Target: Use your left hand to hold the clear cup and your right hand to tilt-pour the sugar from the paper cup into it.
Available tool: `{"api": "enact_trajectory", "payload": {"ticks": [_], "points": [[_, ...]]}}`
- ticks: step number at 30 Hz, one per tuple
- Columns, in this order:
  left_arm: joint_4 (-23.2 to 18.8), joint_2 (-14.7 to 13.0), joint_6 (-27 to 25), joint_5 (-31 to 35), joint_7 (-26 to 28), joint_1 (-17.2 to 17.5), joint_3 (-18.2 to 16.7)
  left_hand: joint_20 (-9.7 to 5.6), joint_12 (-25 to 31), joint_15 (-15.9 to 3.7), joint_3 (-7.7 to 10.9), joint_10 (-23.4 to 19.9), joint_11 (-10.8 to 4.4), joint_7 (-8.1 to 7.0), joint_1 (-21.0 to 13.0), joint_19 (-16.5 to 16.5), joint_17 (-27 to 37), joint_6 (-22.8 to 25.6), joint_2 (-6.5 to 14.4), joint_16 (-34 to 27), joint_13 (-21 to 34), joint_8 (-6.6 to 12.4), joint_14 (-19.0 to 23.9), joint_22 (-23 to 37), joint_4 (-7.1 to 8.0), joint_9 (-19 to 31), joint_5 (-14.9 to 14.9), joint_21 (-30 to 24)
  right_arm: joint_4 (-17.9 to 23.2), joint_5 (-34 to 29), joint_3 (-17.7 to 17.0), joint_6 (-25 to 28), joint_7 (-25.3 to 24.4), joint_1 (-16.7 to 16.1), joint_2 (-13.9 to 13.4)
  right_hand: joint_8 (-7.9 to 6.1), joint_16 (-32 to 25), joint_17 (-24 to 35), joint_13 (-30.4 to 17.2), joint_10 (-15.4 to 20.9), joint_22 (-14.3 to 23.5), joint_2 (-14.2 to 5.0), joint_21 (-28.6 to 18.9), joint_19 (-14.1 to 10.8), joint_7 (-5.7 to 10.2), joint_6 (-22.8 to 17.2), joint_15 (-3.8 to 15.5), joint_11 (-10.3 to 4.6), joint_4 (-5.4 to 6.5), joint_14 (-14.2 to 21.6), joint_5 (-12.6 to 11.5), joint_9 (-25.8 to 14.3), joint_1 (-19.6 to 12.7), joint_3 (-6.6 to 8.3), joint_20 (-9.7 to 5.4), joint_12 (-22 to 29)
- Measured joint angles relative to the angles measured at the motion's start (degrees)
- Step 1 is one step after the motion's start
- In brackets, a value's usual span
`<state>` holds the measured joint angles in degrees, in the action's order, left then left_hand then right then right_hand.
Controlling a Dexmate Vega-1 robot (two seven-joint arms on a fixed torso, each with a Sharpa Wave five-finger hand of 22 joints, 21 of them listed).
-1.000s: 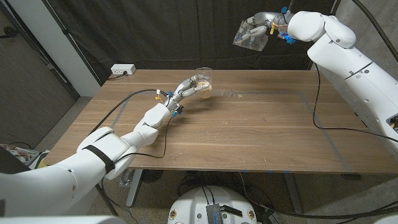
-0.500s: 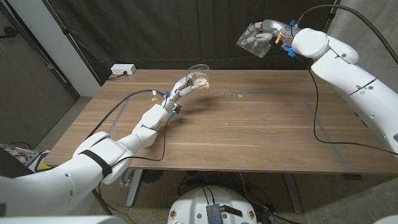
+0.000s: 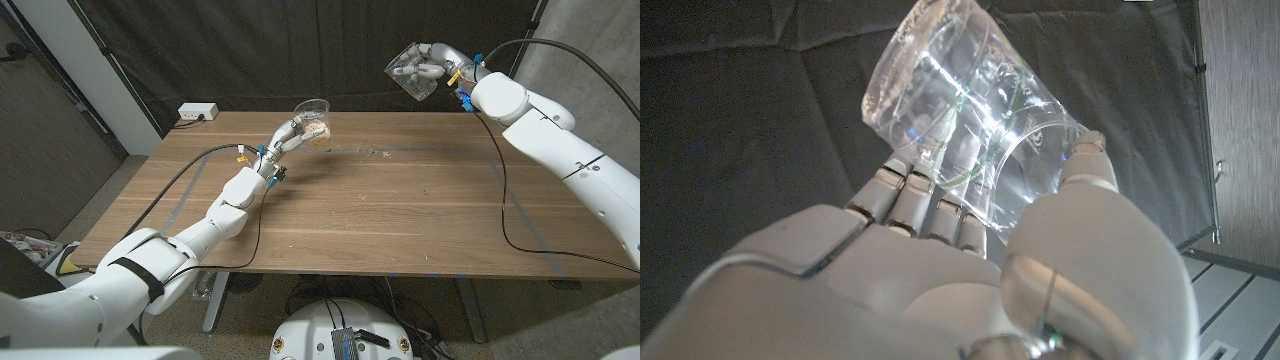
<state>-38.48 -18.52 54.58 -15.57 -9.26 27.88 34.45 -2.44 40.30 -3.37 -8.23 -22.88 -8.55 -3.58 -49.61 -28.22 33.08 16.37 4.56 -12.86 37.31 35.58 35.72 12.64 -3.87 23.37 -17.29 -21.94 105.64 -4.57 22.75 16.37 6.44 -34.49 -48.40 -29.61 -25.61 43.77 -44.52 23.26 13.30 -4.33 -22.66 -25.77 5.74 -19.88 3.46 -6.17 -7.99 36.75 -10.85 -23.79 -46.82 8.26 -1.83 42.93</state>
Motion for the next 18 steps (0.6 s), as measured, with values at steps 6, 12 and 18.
{"api": "enact_trajectory", "payload": {"ticks": [6,12,18], "points": [[-5.0,-1.8,-3.1,0.6,1.9,1.9,-0.9,0.0,0.0,0.0,0.0,0.1,0.08,0.0,0.0,0.0,0.0,0.0,0.0,0.0,0.0,0.0,0.0,0.0,0.0,0.0,0.0,0.0,-1.3,3.8,-0.8,-5.7,-7.8,-2.5,0.4,-0.13,0.0,0.0,-0.2,0.5,0.0,0.26,-0.3,-0.7,-0.02,-0.2,0.0,0.1,-0.07,0.0,0.0,-0.2,-0.3,0.07,0.08,-0.2],[-10.1,-3.6,-5.1,1.0,3.1,4.1,-1.8,-0.32,0.0,0.0,-0.24,0.1,0.09,0.21,0.0,0.3,0.0,-0.2,0.0,0.0,0.0,0.0,0.0,0.0,0.24,0.0,0.0,0.0,-3.5,5.5,-1.6,-11.1,-12.8,-5.1,1.2,-0.34,0.0,0.0,-0.2,0.8,-0.3,0.53,-0.3,-1.4,-0.13,-0.5,0.12,-0.14,-0.07,0.5,0.0,-0.3,-0.5,0.07,0.19,0.1],[-14.2,-5.1,-7.9,1.2,4.2,5.7,-2.5,-0.32,0.0,0.0,-0.24,0.1,0.09,0.21,0.3,0.3,0.0,-0.2,0.2,0.0,0.0,0.26,0.0,0.0,0.24,0.0,0.0,0.0,-7.9,6.5,-2.1,-18.4,-16.9,-7.9,3.1,-0.35,0.0,0.0,-0.3,1.1,-0.3,0.52,-0.7,-1.7,-0.04,-0.6,0.12,-0.47,-0.24,1.1,0.2,-0.3,-0.5,0.25,-0.12,0.1]]}}
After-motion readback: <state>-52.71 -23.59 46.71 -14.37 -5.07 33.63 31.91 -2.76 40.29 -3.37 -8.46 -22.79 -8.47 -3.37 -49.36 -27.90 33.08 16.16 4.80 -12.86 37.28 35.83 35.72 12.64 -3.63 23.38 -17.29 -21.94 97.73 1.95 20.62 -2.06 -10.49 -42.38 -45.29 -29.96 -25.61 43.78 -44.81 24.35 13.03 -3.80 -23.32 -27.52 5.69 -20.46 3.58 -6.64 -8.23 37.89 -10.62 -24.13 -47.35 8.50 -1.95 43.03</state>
